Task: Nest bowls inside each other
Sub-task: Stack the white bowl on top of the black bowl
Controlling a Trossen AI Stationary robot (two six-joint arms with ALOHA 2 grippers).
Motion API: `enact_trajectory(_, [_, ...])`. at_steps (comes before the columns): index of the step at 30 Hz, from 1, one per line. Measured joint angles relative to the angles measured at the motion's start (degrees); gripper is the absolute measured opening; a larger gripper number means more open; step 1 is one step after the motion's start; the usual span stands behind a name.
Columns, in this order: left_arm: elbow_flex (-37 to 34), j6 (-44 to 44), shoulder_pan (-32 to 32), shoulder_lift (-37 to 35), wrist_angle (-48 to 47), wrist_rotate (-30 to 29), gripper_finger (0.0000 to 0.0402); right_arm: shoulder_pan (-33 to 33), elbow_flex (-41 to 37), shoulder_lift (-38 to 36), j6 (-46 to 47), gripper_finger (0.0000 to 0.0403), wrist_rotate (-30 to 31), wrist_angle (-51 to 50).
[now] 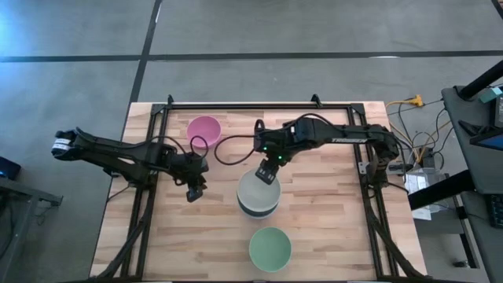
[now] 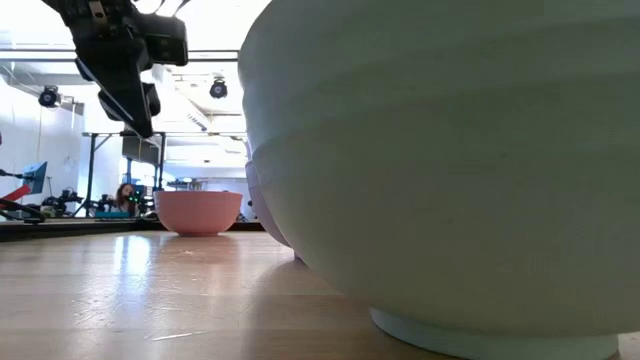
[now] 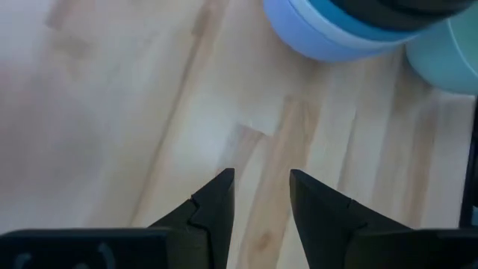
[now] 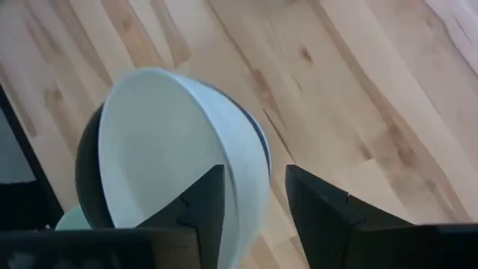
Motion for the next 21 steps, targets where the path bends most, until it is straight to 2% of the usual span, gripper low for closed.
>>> enact_trajectory(5, [0.01,1.25,0.00,-1.47,-0.07,-1.43,0.0114,0.22,-0.07,-0.01,-0.06,0.0103,0.06,1.42])
enact_trajectory(13, [0.00,1.33,0.00,-1.98,-0.16,-1.99,0.0114,0.22,-5.75,-0.11,-0.94,0.0020,-0.42,2.12])
enact_trajectory(21, [0.02,1.26,0.00,-2.01,-0.13,-2.03,0.0114,0.22,-7.87,-1.25,-2.56,0.0010,-0.51,4.55])
